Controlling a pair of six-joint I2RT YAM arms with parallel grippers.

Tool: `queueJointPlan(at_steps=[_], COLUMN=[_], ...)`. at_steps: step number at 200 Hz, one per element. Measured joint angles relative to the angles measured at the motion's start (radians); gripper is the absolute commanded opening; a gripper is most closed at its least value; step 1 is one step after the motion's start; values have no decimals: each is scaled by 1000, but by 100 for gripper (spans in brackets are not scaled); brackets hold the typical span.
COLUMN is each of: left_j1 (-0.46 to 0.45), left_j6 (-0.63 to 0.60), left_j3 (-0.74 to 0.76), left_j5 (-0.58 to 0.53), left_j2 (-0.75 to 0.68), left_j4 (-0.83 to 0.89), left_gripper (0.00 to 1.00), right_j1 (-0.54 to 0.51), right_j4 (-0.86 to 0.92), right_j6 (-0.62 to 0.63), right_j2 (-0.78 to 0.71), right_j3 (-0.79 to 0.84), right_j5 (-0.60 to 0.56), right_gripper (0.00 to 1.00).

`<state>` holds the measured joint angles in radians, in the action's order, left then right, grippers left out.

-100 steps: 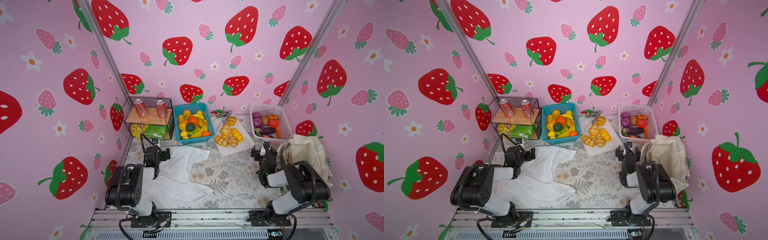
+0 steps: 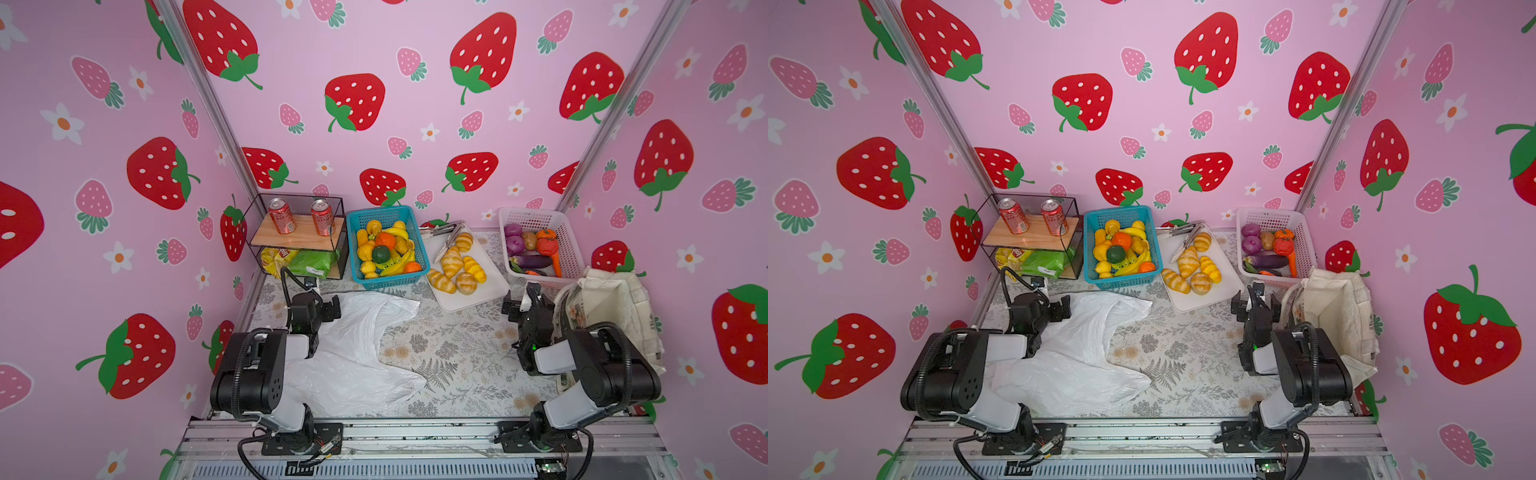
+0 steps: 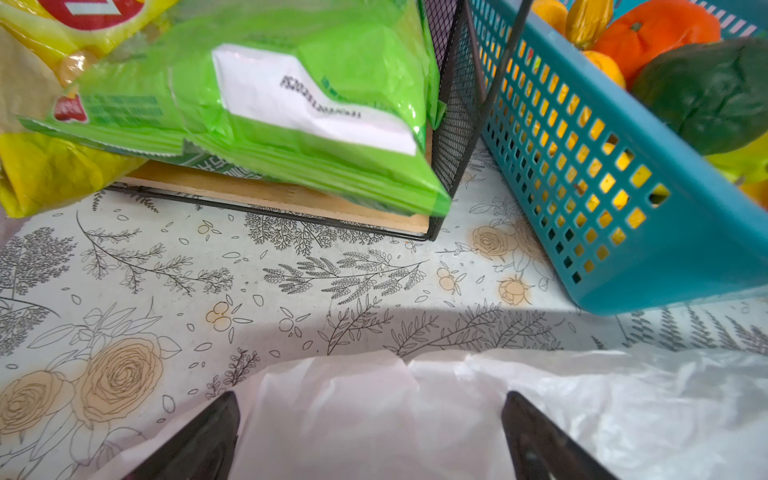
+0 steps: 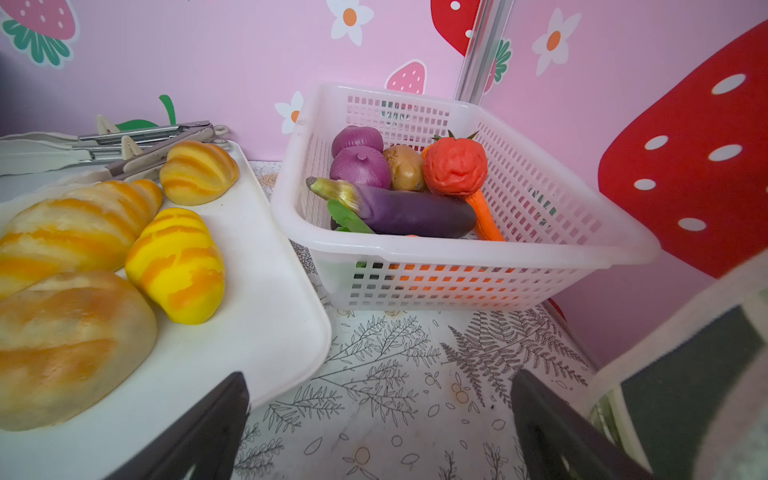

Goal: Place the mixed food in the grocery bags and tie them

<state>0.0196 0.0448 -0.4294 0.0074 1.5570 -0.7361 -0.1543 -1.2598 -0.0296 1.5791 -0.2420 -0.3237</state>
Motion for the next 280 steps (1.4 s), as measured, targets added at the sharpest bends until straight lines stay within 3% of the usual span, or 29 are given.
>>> queueJointPlan(at_steps=[210,239,259,280], left_j1=[-1,-2,-2,0], left_j6=[6,79,235,401], left_j3=[0,-29,-103,-158], left_j5=[-28,-146,-240,-230], left_j2=[-18,-227,-383,-510], left_j4=[18,219,391,533], left_gripper=[99,99,100,96], right_j1=[-5,-38,-49,-60], right_j4=[2,105,222,359], right_j6=[0,-33,-157,-283], right_j2=[-16,-243,-455,-605], right_j3=[2,12,6,-20], right_j5=[-17,-110,-141,-119], right_gripper=[100,100,100,100])
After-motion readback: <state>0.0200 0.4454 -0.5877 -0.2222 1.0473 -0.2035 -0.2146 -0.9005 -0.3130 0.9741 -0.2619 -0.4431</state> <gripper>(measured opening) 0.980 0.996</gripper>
